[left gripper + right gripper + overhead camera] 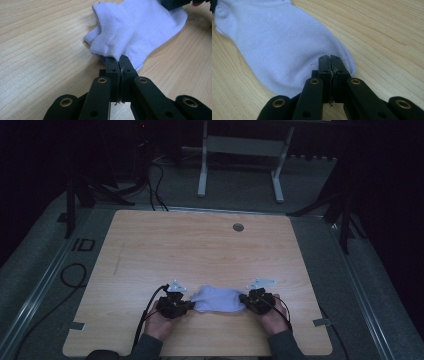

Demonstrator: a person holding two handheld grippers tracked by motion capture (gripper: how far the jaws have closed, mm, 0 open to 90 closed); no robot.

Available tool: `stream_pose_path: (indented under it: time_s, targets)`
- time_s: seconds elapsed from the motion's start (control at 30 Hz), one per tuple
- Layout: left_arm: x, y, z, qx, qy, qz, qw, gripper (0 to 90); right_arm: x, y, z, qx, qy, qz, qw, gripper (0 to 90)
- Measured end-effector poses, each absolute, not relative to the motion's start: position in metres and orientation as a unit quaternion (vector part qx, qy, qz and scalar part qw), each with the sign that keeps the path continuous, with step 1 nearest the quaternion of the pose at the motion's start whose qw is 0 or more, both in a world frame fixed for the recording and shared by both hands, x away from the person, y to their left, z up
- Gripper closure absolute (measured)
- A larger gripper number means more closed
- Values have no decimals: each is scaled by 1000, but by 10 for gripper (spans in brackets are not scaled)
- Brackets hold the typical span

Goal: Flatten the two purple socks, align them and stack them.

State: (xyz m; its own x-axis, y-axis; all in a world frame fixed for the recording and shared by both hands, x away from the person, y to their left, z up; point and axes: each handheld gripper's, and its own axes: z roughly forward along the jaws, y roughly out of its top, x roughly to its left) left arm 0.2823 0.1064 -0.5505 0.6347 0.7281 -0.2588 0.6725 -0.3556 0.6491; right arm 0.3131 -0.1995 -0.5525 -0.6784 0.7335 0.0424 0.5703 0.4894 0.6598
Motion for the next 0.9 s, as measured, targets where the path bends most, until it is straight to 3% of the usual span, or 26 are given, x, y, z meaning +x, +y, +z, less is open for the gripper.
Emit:
stream_pose_path:
  time_s: [0.2,0.47,0.9]
  targets:
    - [282,109,-550,825,429,52,364,836,313,-200,-553,382,853,332,124,879]
    - [285,114,-546,818,435,64,371,695,313,-201,-553,384,852,334,122,877]
    - [289,126,-540,805,441,88,388,623,312,-200,-552,385,850,335,131,844]
